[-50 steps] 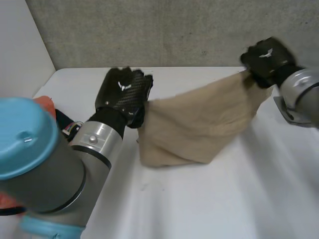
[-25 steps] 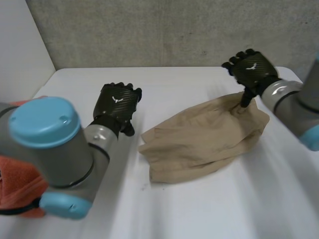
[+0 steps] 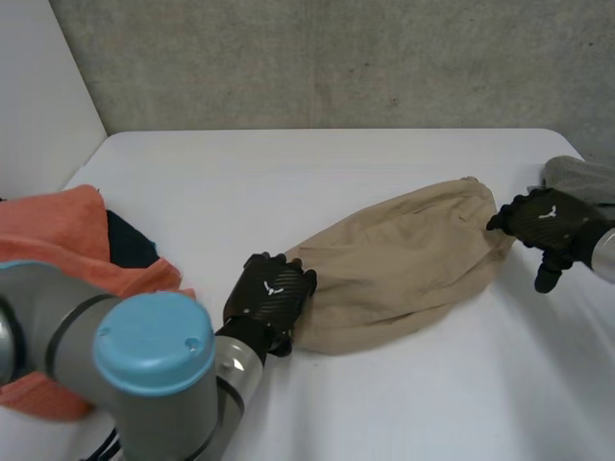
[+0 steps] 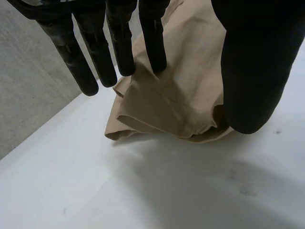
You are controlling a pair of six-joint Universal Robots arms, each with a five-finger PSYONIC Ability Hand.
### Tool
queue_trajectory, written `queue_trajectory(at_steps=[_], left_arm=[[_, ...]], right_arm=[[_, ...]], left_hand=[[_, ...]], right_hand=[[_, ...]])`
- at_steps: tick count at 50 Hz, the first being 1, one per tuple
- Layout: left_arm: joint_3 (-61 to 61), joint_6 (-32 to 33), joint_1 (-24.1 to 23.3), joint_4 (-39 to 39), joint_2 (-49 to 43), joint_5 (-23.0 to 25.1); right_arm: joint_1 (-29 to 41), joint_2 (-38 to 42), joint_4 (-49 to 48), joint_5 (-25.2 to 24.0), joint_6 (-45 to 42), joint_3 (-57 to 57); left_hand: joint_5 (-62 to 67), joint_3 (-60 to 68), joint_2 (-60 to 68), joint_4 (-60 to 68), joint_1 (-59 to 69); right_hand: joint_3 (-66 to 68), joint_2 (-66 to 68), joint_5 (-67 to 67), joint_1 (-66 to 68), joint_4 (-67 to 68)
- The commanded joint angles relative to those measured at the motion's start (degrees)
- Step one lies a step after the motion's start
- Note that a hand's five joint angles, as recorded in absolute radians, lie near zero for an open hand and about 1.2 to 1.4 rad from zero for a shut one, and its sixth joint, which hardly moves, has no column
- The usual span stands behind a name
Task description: Fold the laundry.
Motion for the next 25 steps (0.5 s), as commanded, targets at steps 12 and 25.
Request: queue_trajectory(at_steps=[12,25], left_arm=[[12.7,0.3,0.2,-0.1,-13.5,-0.2],[13.2,0.3,1.4,-0.1,-1.9,-0.8]], right_arm=[[0.3,14.7,-20.6,-3.6,4.3,-3.5],[1.7,9.6,-18.8,-1.7,7.6,-5.9]], left_hand=[[22.4,21.3,21.2,22.1,20.8],[53.6,52.5,52.4,53.3,51.9]], right_hand=[[25.3,26.3,26.8,25.1,25.3],[60.5,61.5,61.9,60.2,60.4]])
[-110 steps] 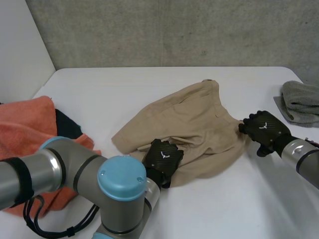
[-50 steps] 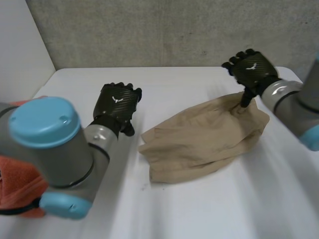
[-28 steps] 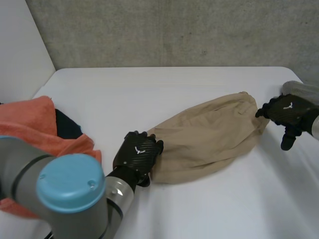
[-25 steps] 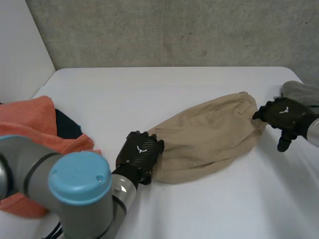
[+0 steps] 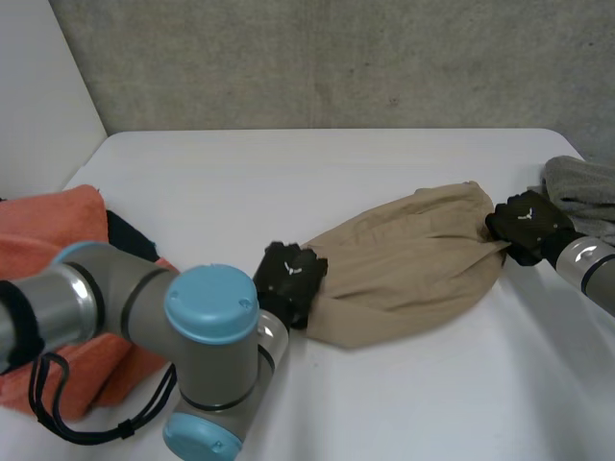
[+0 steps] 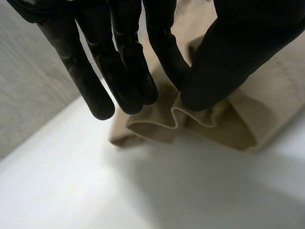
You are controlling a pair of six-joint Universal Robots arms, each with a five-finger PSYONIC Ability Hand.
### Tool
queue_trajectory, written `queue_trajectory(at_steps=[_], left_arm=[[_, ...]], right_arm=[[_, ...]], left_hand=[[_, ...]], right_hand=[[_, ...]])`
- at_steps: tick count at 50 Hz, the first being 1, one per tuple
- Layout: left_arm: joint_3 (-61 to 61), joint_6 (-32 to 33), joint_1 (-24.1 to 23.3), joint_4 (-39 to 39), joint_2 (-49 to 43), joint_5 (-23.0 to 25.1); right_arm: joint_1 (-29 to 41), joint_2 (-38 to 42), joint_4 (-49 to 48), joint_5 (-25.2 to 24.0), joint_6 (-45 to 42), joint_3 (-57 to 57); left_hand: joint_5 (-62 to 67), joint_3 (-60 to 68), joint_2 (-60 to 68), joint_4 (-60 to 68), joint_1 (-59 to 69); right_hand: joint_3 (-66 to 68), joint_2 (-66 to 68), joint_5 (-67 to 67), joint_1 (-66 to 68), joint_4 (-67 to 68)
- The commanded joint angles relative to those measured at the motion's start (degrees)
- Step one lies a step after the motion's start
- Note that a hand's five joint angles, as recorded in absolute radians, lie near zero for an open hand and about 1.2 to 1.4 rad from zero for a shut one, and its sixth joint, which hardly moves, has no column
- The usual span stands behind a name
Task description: Fold the laundry.
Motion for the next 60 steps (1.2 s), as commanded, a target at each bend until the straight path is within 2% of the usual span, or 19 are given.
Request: queue_trajectory(at_steps=[1,6,10,14,20,28,32,36,40,42,44,45,48,51,54,60], left_arm=[[0.0,0.1,1.5,-0.5,12.0,-0.5],[2.7,0.3,4.3,-1.1,24.4,0.2],[7.3,0.7,6.8,-4.4,31.4,0.6],[10.8,0.5,9.2,-7.5,34.3,2.4],[8.7,0.0,10.1,-10.9,31.5,5.8],[6.9,0.1,10.5,-10.9,24.7,6.0],[9.6,0.7,11.4,-9.7,17.8,6.2],[16.3,0.8,14.4,-4.3,11.1,7.0],[26.6,1.2,16.2,3.8,5.4,8.5],[33.9,1.5,16.5,9.7,3.5,9.5],[37.8,1.5,16.9,14.4,3.2,10.1],[41.2,1.4,17.5,19.1,3.2,10.0],[44.7,1.0,18.0,24.7,3.3,9.8],[46.2,0.5,18.0,25.9,3.9,9.7],[44.3,-0.7,18.0,23.0,5.8,9.5],[32.4,-3.7,19.2,19.9,8.2,9.9]], right_arm=[[1.5,-10.2,3.6,2.1,4.6,-0.6],[1.6,-23.0,10.9,4.2,11.3,-5.9],[1.1,-28.4,17.0,4.6,15.8,-13.0],[1.1,-31.3,22.5,4.3,18.7,-19.3],[3.7,-31.7,29.9,4.4,18.2,-18.1],[6.5,-31.1,30.3,8.6,14.8,-13.7],[7.4,-25.9,29.8,9.7,14.1,-14.4],[10.0,-19.7,26.2,10.9,12.5,-17.2],[13.7,-14.8,16.2,16.6,12.7,-22.8],[15.4,-12.8,5.0,20.3,13.9,-27.0],[16.4,-12.4,-2.6,21.6,15.0,-28.6],[16.8,-12.5,-12.9,22.2,16.5,-29.3],[17.4,-13.7,-25.9,23.0,18.8,-28.7],[17.3,-14.9,-27.3,23.0,20.6,-27.8],[17.3,-15.1,-25.7,23.0,22.0,-26.6],[17.3,-15.2,-16.6,23.1,22.2,-22.2]], left_hand=[[14.0,11.9,11.6,11.4,14.2],[14.0,11.9,11.6,11.4,14.2],[14.0,11.9,11.6,11.4,14.2],[14.0,11.9,11.6,11.4,14.2],[14.0,11.9,11.6,11.4,14.2],[14.0,11.9,11.6,11.4,14.2],[14.0,11.9,11.6,11.4,14.2],[14.0,11.9,11.6,11.4,14.2],[14.0,11.9,11.6,11.4,14.2],[14.0,11.9,11.6,11.4,14.2],[14.0,11.9,11.6,11.4,14.2],[14.0,11.9,11.6,11.4,14.2],[14.0,11.9,11.6,11.4,14.2],[14.0,11.9,11.6,11.4,14.2],[14.0,11.9,11.6,11.4,14.2],[14.0,11.9,11.6,11.4,14.2]], right_hand=[[12.1,12.6,14.0,20.2,11.6],[12.1,12.6,14.0,20.2,11.6],[12.1,12.6,14.0,20.2,11.6],[12.1,12.6,14.0,20.2,11.6],[12.1,12.6,14.0,20.2,11.6],[12.1,12.6,14.0,20.2,11.6],[12.1,12.6,14.0,20.2,11.6],[12.1,12.6,14.0,20.2,11.6],[12.1,12.6,14.0,20.2,11.6],[12.1,12.6,14.0,20.2,11.6],[12.1,12.6,14.0,20.2,11.6],[12.1,12.6,14.0,20.2,11.6],[12.1,12.6,14.0,20.2,11.6],[12.1,12.6,14.0,20.2,11.6],[12.1,12.6,14.0,20.2,11.6],[12.1,12.6,14.0,20.2,11.6]])
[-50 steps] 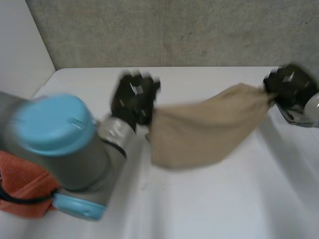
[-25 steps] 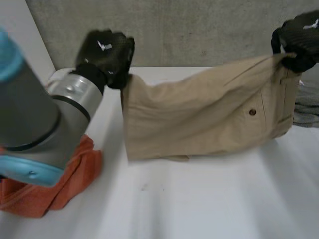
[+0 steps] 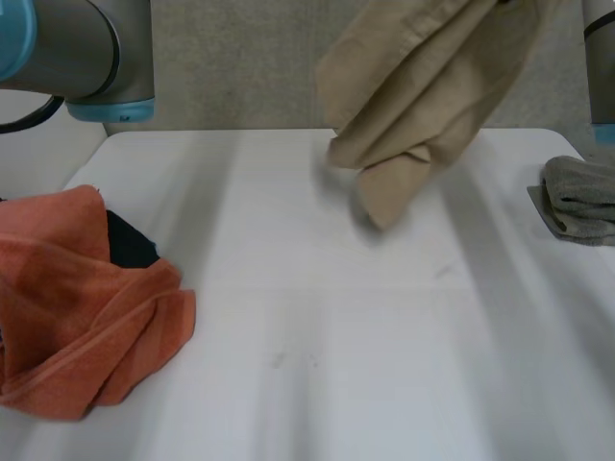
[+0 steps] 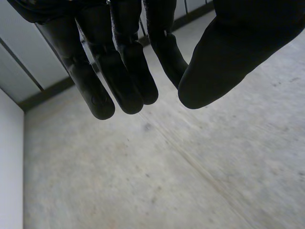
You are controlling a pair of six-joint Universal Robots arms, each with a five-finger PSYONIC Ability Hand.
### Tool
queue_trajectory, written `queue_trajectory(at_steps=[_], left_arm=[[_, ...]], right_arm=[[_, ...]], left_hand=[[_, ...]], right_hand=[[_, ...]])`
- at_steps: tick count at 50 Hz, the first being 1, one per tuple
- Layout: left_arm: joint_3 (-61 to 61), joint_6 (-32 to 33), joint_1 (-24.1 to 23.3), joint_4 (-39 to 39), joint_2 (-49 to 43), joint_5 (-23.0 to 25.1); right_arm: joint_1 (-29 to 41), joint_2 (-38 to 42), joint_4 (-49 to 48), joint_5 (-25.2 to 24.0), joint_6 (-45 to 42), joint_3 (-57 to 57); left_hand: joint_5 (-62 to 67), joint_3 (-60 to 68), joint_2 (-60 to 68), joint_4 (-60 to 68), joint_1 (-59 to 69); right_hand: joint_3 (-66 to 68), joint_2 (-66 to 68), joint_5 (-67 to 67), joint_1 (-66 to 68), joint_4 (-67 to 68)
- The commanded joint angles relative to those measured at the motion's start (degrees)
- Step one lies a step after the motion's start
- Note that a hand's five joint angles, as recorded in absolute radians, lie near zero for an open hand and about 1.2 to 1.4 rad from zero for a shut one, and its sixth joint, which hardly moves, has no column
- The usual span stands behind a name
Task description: Fold the laundry.
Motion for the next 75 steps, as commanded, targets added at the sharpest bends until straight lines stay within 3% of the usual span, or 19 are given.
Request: queue_trajectory(at_steps=[1,5,6,7,8,9,14,22,26,35,45,49,53,56,59,61,64,68,75], left_arm=[[-13.1,-3.1,0.8,-4.5,3.0,0.2],[-22.1,-4.9,0.0,-6.6,3.3,0.2],[-23.6,-5.5,-0.2,-6.9,3.3,0.2],[-26.2,-6.9,-1.0,-7.5,3.0,0.0],[-27.4,-7.8,-1.5,-7.9,2.7,-0.1],[-28.3,-8.6,-1.9,-8.2,2.6,-0.1],[-32.2,-15.3,-4.4,-12.5,-0.4,-0.2],[-36.9,-28.9,-10.1,-29.8,-2.1,-0.4],[-38.3,-33.0,-11.7,-34.7,-1.4,-0.9],[-36.9,-35.1,-13.1,-34.9,-3.0,-2.2],[-27.9,-35.5,-14.2,-33.5,-12.5,-2.7],[-26.6,-38.5,-14.3,-33.6,-14.2,-2.7],[-27.6,-41.6,-13.9,-33.7,-13.9,-2.9],[-29.6,-41.5,-13.2,-33.9,-11.5,-3.7],[-32.1,-40.1,-9.2,-34.3,-3.0,-5.5],[-35.1,-38.1,-4.6,-34.7,4.5,-5.6],[-37.5,-35.3,-1.4,-35.0,11.9,-4.9],[-38.8,-27.5,0.3,-37.1,24.8,-0.8],[-38.1,-20.4,1.5,-46.9,32.9,8.3]], right_arm=[[-0.2,-0.4,10.2,-0.1,0.6,5.2],[-0.2,-0.4,12.9,-1.4,0.4,7.8],[-0.1,-0.5,12.9,-1.5,0.4,8.2],[-0.1,-0.9,13.4,-1.9,0.4,9.0],[-0.1,-1.1,13.8,-2.0,0.4,9.3],[0.0,-1.4,14.0,-2.2,0.3,9.6],[1.0,-5.1,20.6,-2.9,0.2,10.7],[5.3,-7.4,32.2,-2.1,-2.7,11.1],[7.1,-7.9,35.0,0.2,-6.2,11.3],[11.5,-12.8,37.3,3.6,-7.4,11.3],[16.5,-18.3,40.3,4.3,-7.1,11.6],[16.7,-19.3,40.3,5.3,-7.3,12.1],[16.0,-19.7,40.3,5.3,-7.4,13.1],[15.9,-19.6,40.3,5.3,-7.9,13.8],[15.5,-19.6,41.1,5.1,-9.0,15.0],[13.0,-19.5,42.0,5.0,-10.8,15.7],[8.6,-19.7,43.8,5.0,-13.9,16.4],[6.3,-19.7,46.0,5.2,-15.7,16.5],[5.1,-20.4,51.8,4.5,-17.4,16.5]], left_hand=[[12.8,11.6,11.3,11.2,14.2],[12.8,11.6,11.3,11.2,14.2],[-2.3,-3.6,-3.9,-4.0,-1.0],[-35.6,-36.9,-37.1,-37.3,-34.3],[-47.3,-48.5,-48.8,-48.9,-45.9],[-50.1,-51.3,-51.6,-51.7,-48.7],[-49.6,-50.8,-51.1,-51.2,-48.2],[-45.9,-47.1,-47.4,-47.5,-44.5],[-46.0,-47.3,-47.6,-47.7,-44.7],[-46.4,-47.6,-47.9,-48.0,-45.0],[-45.0,-46.3,-46.6,-46.7,-43.7],[-35.2,-36.4,-36.7,-36.8,-33.8],[12.5,11.3,11.0,10.9,13.9],[12.8,11.6,11.3,11.2,14.2],[12.8,11.6,11.3,11.2,14.2],[12.8,11.6,11.3,11.2,14.2],[12.8,11.6,11.3,11.2,14.2],[12.8,11.6,11.3,11.2,14.2],[12.8,11.6,11.3,11.2,14.2]], right_hand=[[11.5,12.6,12.1,16.8,11.3],[11.5,12.6,12.1,16.8,11.3],[11.5,12.6,12.1,16.8,11.3],[11.5,12.6,12.1,16.8,11.3],[11.5,12.6,12.1,16.8,11.3],[11.5,12.6,12.1,16.8,11.3],[11.5,12.6,12.1,16.8,11.3],[11.5,12.6,12.1,16.8,11.3],[11.5,12.6,12.1,16.8,11.3],[11.5,12.6,12.1,16.8,11.3],[11.5,12.6,12.1,16.8,11.3],[11.5,12.6,12.1,16.8,11.3],[11.5,12.6,12.1,16.8,11.3],[11.5,12.6,12.1,16.8,11.3],[11.5,12.6,12.1,16.8,11.3],[11.5,12.6,12.1,16.8,11.3],[11.5,12.6,12.1,16.8,11.3],[11.5,12.6,12.1,16.8,11.3],[11.5,12.6,12.1,16.8,11.3]])
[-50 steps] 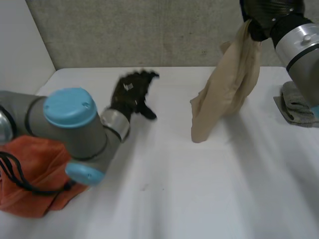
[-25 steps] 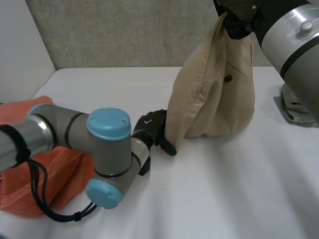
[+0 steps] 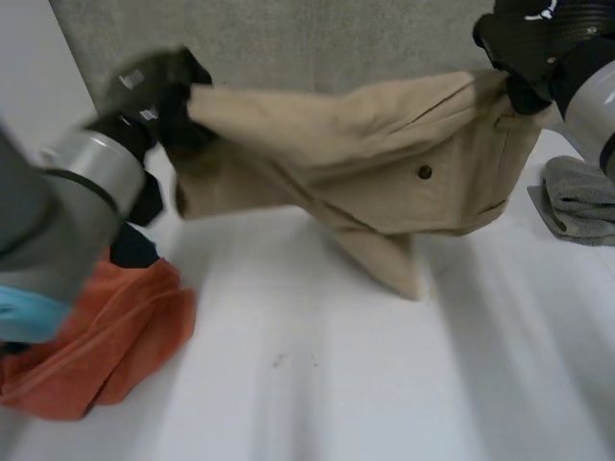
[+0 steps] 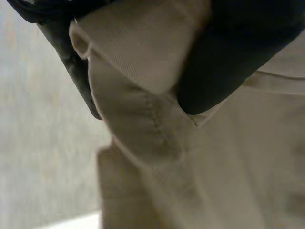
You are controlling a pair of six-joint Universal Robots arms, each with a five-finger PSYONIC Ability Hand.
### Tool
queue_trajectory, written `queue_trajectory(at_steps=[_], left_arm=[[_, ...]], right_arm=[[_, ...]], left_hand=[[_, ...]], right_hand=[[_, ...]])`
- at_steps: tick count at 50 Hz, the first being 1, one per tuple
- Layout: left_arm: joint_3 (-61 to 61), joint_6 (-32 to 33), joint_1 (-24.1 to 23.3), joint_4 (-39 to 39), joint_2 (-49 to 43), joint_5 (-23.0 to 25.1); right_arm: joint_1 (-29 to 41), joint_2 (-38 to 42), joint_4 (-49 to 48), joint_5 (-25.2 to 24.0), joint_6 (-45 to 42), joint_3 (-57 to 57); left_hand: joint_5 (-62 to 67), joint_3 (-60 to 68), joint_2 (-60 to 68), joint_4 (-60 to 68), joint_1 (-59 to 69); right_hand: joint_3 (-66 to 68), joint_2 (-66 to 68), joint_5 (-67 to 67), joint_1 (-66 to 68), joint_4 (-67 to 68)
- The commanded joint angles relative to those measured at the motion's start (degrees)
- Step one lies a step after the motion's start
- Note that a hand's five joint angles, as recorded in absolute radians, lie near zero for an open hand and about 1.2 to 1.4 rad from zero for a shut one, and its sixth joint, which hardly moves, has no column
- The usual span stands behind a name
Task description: Fold the laundry.
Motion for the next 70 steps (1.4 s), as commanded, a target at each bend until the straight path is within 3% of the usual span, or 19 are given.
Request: queue_trajectory(at_steps=[1,7,13,18,22,23,26,28,31,44,54,60,65,70], left_arm=[[0.7,8.2,1.4,-10.8,8.8,10.0],[0.4,11.1,2.1,-13.4,6.5,11.1],[4.0,18.0,2.0,-12.9,-6.3,11.0],[15.0,22.3,1.5,-9.5,-18.0,9.1],[26.1,24.0,1.6,-0.3,-24.9,8.1],[29.4,24.2,1.6,5.5,-26.3,8.2],[33.1,24.3,1.8,20.3,-26.6,8.5],[33.0,23.6,2.1,31.5,-26.1,8.4],[32.6,23.5,1.7,38.9,-24.7,8.2],[10.5,23.2,1.5,37.2,-20.7,8.5],[-7.0,23.8,0.6,34.8,-23.1,8.4],[-13.8,26.1,-2.1,28.0,-24.9,8.1],[-17.2,29.2,-2.8,21.1,-21.5,7.7],[-19.6,30.1,-2.9,17.6,-17.5,7.7]], right_arm=[[-1.9,-0.8,6.1,-0.7,-1.8,0.0],[-2.7,-0.3,9.7,-1.0,-2.1,1.1],[-2.5,5.7,9.3,-0.8,-2.0,1.0],[-2.0,14.3,4.8,-0.4,-1.5,-4.9],[-1.9,20.2,-6.2,0.1,-1.2,-11.7],[-1.8,21.7,-14.3,0.6,-1.0,-14.4],[-1.7,22.1,-23.9,0.5,-1.2,-16.1],[-1.8,22.0,-35.4,0.6,-1.0,-16.4],[-1.7,21.4,-46.2,0.7,-0.4,-15.9],[-2.0,17.3,-45.4,-0.3,4.9,-1.8],[-2.3,24.1,-28.9,-6.0,4.2,9.2],[-2.2,24.7,-22.4,-5.7,3.2,14.3],[-2.3,23.1,-19.8,-6.0,3.3,19.2],[-2.4,18.0,-19.3,-6.4,3.6,23.9]], left_hand=[[14.6,11.9,11.4,11.4,13.7],[14.6,11.9,11.4,11.4,13.7],[14.6,11.9,11.4,11.4,13.7],[14.6,11.9,11.4,11.4,13.7],[14.6,11.9,11.4,11.4,13.7],[14.6,11.9,11.4,11.4,13.7],[14.6,11.9,11.4,11.4,13.7],[14.6,11.9,11.4,11.4,13.7],[14.6,11.9,11.4,11.4,13.7],[14.6,11.9,11.4,11.4,13.7],[14.6,11.9,11.4,11.4,13.7],[14.1,11.5,11.0,10.9,13.2],[4.0,1.4,0.9,0.8,3.1],[-16.1,-18.8,-19.3,-19.3,-17.1]], right_hand=[[11.2,12.6,12.1,16.8,11.2],[11.2,12.6,12.1,16.8,11.2],[11.2,12.6,12.1,16.8,11.2],[11.2,12.6,12.1,16.8,11.2],[11.2,12.6,12.1,16.8,11.2],[11.2,12.6,12.1,16.8,11.2],[11.2,12.6,12.1,16.8,11.2],[11.2,12.6,12.1,16.8,11.2],[11.2,12.6,12.1,16.8,11.2],[11.2,12.6,12.1,16.8,11.2],[11.2,12.6,12.1,16.8,11.2],[11.2,12.6,12.1,16.8,11.2],[11.2,12.6,12.1,16.8,11.2],[11.2,12.6,12.1,16.8,11.2]])
